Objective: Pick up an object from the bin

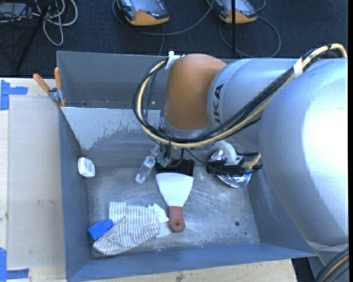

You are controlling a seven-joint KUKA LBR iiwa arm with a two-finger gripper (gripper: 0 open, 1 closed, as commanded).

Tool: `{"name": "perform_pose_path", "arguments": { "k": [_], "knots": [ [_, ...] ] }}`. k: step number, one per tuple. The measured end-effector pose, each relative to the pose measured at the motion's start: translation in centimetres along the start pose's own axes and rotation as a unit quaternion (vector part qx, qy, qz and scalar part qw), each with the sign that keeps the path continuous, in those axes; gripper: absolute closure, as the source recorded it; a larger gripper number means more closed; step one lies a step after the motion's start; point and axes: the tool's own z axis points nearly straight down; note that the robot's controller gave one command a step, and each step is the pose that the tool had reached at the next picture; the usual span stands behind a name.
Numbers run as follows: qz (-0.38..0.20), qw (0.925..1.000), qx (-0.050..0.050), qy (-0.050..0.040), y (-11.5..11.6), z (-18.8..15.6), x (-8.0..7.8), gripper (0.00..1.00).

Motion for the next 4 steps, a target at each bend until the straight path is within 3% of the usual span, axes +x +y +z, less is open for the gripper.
{"name": "perform_pose_path", "arguments": {
  "k": [1, 2, 3, 4],
  "knots": [
    [0.019, 0.9998, 0.0, -0.0006, 0.1, -0.5, 0.0, 0.0],
    [-0.021, 0.9998, 0.003, 0.0024, -1.2, -3.0, -0.5, 0.0],
    [-0.122, 0.9925, -0.002, -0.0033, -4.8, -1.8, -1.1, 0.0],
    [-0.106, 0.9944, 0.003, 0.0024, -4.2, -2.4, -0.9, 0.0]
  ]
}}
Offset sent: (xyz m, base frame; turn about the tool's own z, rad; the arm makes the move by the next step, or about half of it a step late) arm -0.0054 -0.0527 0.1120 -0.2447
